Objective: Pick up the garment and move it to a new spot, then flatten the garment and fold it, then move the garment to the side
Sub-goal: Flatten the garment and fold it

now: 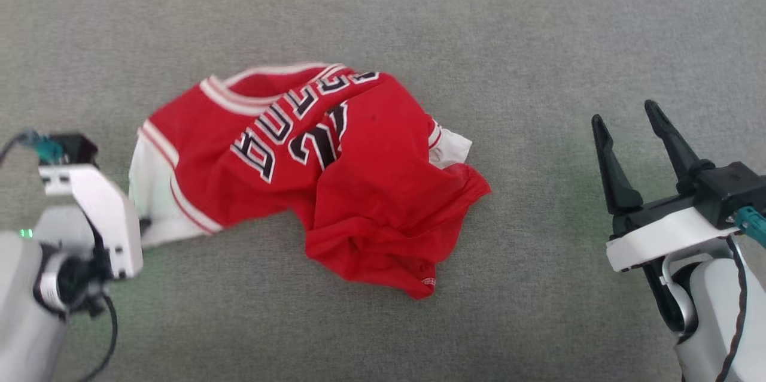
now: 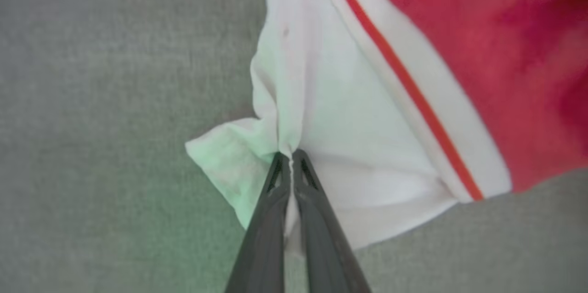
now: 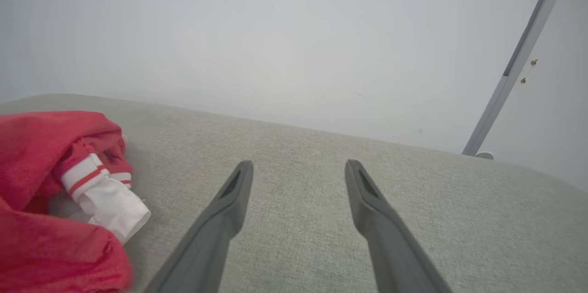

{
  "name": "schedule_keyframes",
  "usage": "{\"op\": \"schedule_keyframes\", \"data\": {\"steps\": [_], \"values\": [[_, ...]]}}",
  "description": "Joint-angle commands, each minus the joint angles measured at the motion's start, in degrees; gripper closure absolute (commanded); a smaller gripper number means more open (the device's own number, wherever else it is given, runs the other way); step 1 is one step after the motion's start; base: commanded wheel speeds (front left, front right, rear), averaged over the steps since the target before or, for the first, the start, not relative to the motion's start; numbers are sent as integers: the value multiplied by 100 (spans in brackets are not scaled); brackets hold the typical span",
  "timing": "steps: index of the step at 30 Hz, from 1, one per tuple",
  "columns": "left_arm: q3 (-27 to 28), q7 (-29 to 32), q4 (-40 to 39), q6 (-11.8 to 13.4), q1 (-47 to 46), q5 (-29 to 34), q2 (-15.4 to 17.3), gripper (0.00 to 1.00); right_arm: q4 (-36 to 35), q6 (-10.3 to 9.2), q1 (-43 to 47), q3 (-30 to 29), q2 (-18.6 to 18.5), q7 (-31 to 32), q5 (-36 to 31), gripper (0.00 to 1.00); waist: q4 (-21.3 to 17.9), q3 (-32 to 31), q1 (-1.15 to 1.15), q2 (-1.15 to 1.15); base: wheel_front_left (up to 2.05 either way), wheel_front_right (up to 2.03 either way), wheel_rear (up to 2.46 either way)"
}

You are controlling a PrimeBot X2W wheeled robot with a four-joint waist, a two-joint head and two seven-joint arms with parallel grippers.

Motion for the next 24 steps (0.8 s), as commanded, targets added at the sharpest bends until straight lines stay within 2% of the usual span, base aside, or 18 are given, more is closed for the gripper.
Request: {"op": "schedule_keyframes", "data": {"steps": [1, 2, 7, 8, 9, 10, 12, 15, 19, 24], "values": [[-51, 177, -79, 145, 457, -73, -31, 100, -14, -2, 72, 22, -19, 38, 73, 0, 56, -50, 0, 0, 0, 0, 0], [-51, 177, -79, 145, 457, -73, -31, 100, -14, -2, 72, 22, -19, 38, 73, 0, 56, -50, 0, 0, 0, 0, 0], [5, 175, -843, 451, 1137, -232, -54, 100, -28, -2, 71, 234, -105, 243, 273, 0, 157, -111, 0, 0, 0, 0, 0], [38, 92, -951, 473, 1181, -239, -74, 70, -20, -2, 60, 303, -139, 296, 322, 0, 180, -129, 0, 0, 0, 0, 0], [61, 2, -1064, 458, 1225, -257, -90, 47, -6, -2, 47, 359, -164, 345, 379, 0, 201, -150, 0, 0, 0, 0, 0], [97, -110, -1143, 434, 1251, -262, -99, 0, 5, -2, 29, 430, -195, 385, 441, 0, 223, -172, 0, 0, 0, 0, 0], [236, -362, -1260, 476, 1253, -260, -107, 0, 45, -1, -8, 554, -274, 488, 537, 0, 274, -227, 0, 0, 0, 0, 0], [341, -718, -1408, 405, 1336, -228, -142, 0, 85, -2, -51, 789, -399, 711, 737, 0, 365, -318, 0, 0, 0, 0, 0], [499, -1525, -1701, 168, 1361, -105, -208, 0, 84, -1, -181, 1176, -629, 1127, 1035, 0, 532, -423, 0, 0, 0, 0, 0], [554, -2905, -2021, -229, 1518, 314, -342, 0, 76, -1, -403, 1630, -976, 1720, 1469, 0, 812, -521, 0, 0, 0, 0, 0]]}}
